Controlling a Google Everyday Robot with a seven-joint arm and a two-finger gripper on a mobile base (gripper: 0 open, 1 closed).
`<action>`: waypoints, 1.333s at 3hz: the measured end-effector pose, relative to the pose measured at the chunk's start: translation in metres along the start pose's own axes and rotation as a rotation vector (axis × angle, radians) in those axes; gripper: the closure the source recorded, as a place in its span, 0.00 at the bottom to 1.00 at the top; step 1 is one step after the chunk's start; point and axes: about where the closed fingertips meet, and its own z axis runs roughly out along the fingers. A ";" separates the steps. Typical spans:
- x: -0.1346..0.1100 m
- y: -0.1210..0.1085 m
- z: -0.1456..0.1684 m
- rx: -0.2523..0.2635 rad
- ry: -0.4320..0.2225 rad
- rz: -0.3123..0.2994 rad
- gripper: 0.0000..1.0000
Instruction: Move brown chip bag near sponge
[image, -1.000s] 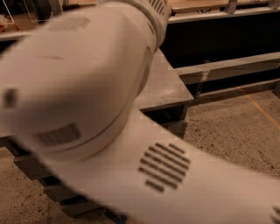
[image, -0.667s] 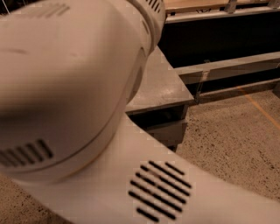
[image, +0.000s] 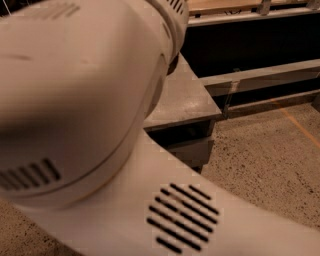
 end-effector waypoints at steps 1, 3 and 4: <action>0.000 0.000 0.000 0.000 0.000 0.000 0.54; 0.000 0.000 0.000 0.000 0.000 0.000 0.54; 0.000 0.000 0.000 0.000 0.000 0.000 0.54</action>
Offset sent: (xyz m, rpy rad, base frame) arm 0.0000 0.0000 0.0000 0.0000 0.0000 0.0000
